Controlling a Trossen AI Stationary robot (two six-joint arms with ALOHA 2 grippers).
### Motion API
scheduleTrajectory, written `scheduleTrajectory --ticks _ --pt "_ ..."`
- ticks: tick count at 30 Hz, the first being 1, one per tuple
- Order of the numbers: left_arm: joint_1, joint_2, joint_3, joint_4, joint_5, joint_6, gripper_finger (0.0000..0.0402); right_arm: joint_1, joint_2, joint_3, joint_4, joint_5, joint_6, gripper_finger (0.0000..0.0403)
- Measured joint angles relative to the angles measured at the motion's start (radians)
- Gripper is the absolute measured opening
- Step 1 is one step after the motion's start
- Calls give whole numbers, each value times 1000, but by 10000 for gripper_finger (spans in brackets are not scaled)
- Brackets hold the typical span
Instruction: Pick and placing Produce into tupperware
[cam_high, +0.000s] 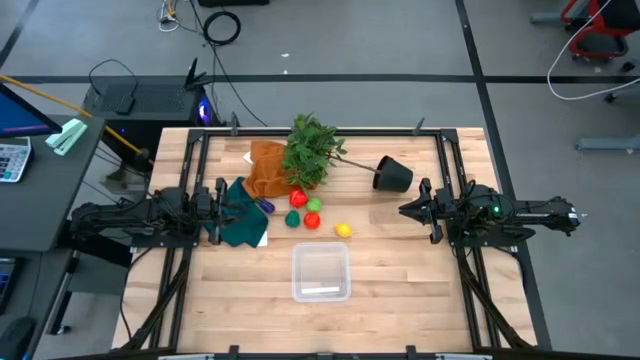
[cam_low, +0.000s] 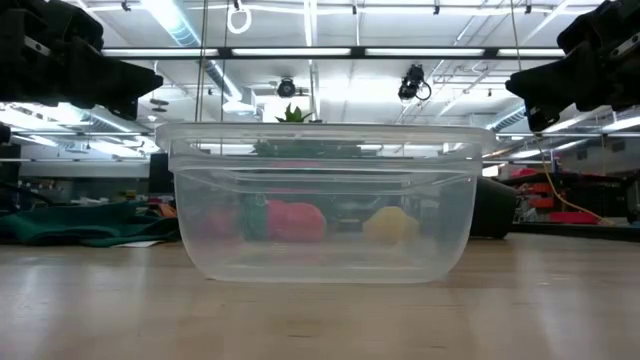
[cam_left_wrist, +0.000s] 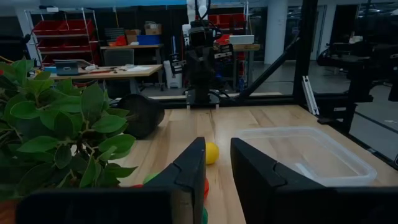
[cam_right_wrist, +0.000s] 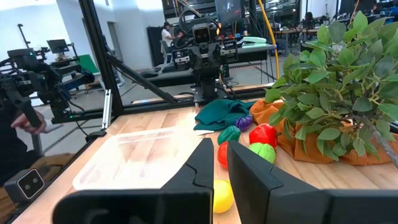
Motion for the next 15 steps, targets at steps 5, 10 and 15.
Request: scheduleTrajectory --ticks 5,10,15 --pt "0 0 0 0 0 0 88 0 0 0 0 0 0 14" --pt "0 0 0 0 0 0 87 0 0 0 0 0 0 14" --pt "0 0 0 0 0 0 81 0 0 0 0 0 0 14"
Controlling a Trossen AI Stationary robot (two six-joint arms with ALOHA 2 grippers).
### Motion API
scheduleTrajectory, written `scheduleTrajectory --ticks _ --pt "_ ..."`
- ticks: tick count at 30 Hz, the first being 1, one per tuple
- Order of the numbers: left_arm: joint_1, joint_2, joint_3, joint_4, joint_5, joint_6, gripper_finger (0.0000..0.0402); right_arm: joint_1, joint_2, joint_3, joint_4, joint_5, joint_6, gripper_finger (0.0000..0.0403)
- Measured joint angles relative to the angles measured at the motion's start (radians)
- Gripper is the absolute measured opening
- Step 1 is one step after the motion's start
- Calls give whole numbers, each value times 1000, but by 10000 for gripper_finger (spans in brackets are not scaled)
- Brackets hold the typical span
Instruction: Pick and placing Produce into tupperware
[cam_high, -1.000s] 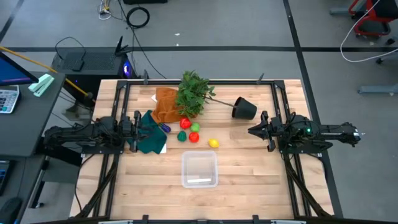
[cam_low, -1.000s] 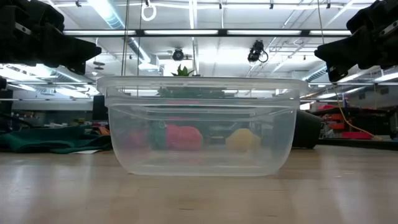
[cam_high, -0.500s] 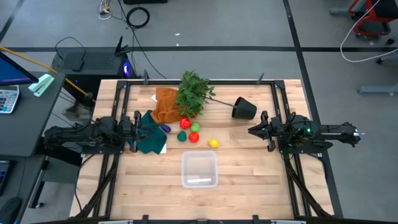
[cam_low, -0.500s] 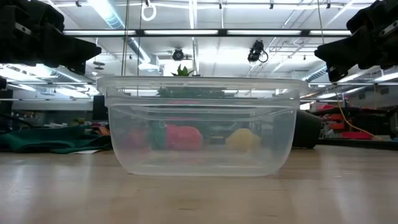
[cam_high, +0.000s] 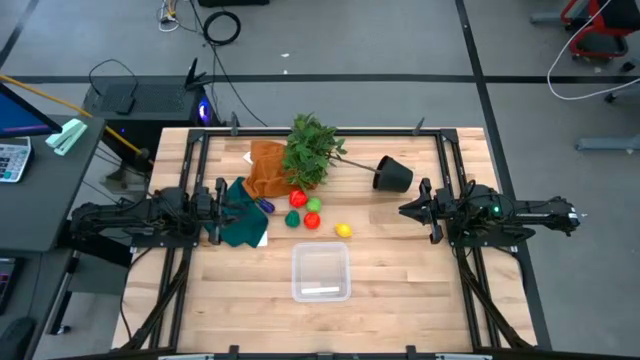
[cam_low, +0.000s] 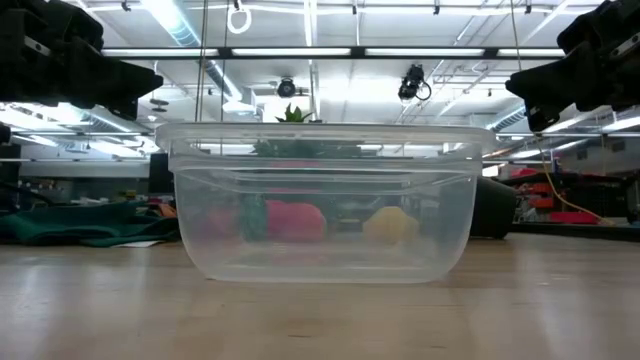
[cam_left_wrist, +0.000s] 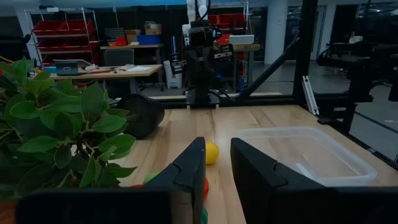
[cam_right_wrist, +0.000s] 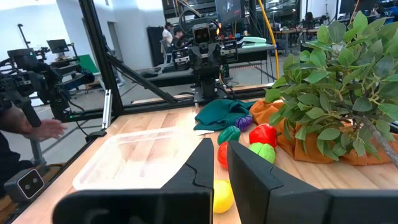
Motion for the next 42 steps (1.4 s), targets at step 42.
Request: scheduleTrajectory --ticks 42 --pt "0 0 0 2 0 1 83 0 0 0 0 0 -32 14"
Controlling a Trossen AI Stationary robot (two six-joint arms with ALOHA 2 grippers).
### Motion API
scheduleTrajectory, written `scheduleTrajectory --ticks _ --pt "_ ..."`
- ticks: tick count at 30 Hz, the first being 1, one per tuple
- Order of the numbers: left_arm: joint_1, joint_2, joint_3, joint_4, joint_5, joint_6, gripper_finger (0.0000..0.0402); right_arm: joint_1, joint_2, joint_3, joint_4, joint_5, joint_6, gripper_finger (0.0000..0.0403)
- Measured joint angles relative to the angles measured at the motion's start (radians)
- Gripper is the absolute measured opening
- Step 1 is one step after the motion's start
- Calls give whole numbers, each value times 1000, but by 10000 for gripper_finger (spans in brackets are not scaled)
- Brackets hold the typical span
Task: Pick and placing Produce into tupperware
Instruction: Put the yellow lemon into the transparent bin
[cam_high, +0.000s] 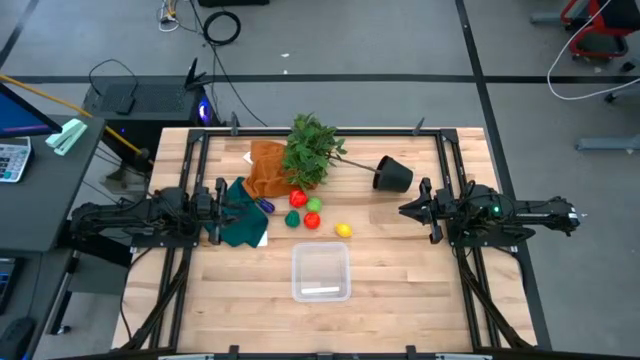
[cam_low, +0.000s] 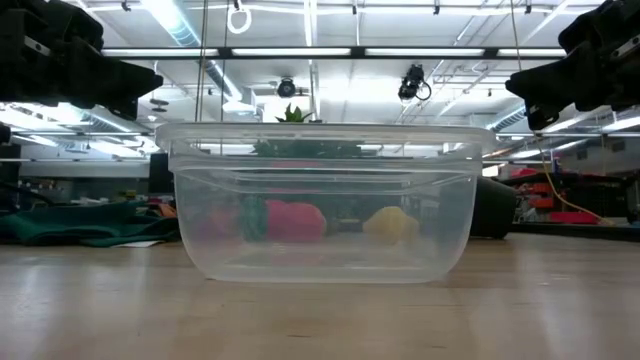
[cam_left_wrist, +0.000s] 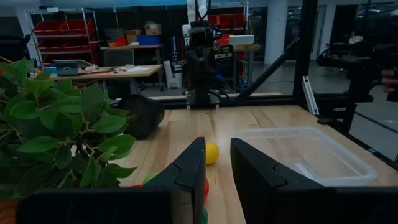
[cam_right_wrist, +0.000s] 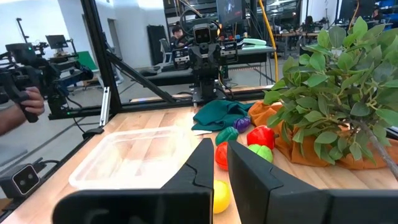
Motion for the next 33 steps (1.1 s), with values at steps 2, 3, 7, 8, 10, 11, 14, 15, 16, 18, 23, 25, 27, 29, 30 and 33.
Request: scheduleTrajectory --ticks 2,3,7,8,10,11,14,15,16,18,23,25,27,29,30,33 --pt "0 0 0 1 0 0 86 0 0 0 0 0 0 14" --pt "0 0 0 0 0 -1 87 0 0 0 0 0 0 14" --pt "0 0 0 0 0 0 89 0 0 0 0 0 -1 14" --pt "0 0 0 0 0 3 88 0 0 0 0 0 -1 14" --pt "0 0 0 0 0 20 85 0 0 0 0 0 -2 14" --pt "0 0 0 0 0 31 84 0 0 0 0 0 -2 14" --pt "0 0 0 0 0 61 81 0 0 0 0 0 -2 14" --pt "0 0 0 0 0 65 81 0 0 0 0 0 -2 14" --pt "0 0 0 2 -1 64 81 0 0 0 0 0 -2 14" --pt "0 0 0 19 -8 64 83 0 0 0 0 0 -2 14" --pt "0 0 0 90 -19 52 83 0 0 0 1 0 -1 14" --pt "0 0 0 113 -19 52 81 0 0 0 2 0 8 14" --pt "0 0 0 125 -19 42 79 0 0 0 2 0 27 14" --pt "0 0 0 128 -19 10 79 0 0 0 8 0 36 14" --pt "0 0 0 128 -19 -8 80 0 0 0 14 0 37 14" --pt "0 0 0 128 -19 -55 85 0 0 0 49 0 38 14"
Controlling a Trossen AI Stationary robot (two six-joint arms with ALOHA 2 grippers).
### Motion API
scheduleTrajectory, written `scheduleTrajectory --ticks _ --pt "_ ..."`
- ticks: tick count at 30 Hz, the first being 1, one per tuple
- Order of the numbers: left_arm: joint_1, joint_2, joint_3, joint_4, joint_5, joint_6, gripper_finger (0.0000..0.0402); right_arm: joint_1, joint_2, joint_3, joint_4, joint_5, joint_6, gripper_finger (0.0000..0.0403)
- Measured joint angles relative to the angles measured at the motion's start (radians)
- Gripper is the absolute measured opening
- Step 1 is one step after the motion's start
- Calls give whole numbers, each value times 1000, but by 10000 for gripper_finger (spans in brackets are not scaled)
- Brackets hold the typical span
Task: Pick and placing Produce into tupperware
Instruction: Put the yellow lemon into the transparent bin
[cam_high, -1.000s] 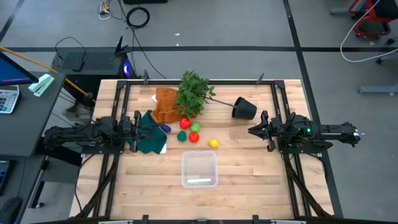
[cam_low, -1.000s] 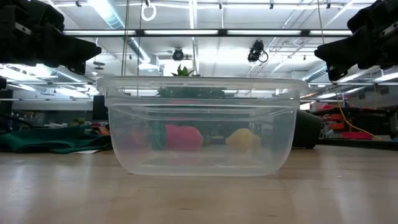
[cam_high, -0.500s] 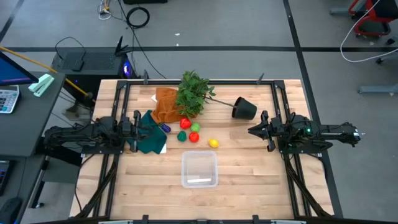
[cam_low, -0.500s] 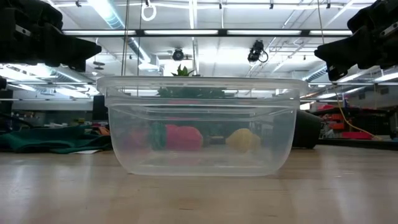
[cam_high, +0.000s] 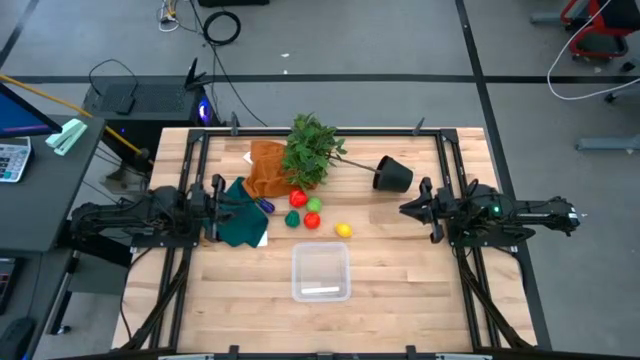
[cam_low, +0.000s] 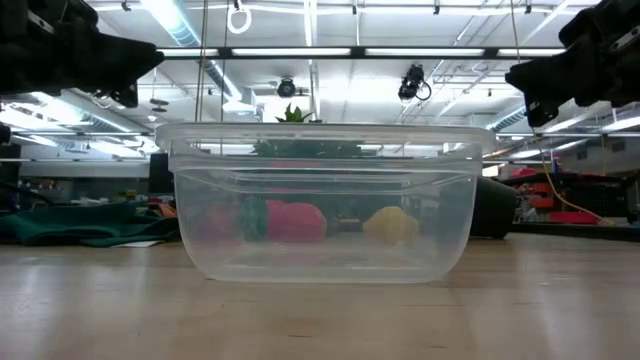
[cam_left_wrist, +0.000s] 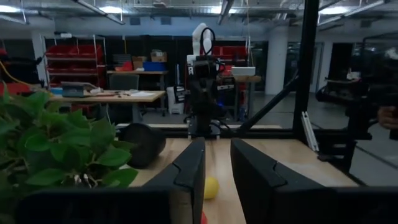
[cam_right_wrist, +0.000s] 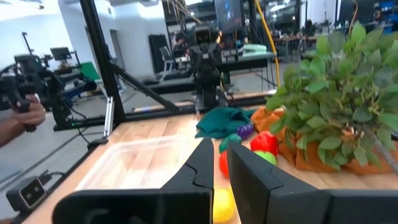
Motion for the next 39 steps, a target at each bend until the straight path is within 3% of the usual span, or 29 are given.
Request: scheduleTrajectory --ticks 9,25,31,39 --pt "0 0 0 0 -3 -100 84 0 0 0 52 0 72 14" --pt "-3 2 6 26 -12 -93 71 0 22 6 110 -19 56 14" --pt "-3 32 46 26 -30 -38 75 0 174 110 112 -21 16 14" --pt "-1 165 80 26 -88 -22 78 -3 575 347 32 -15 -65 14"
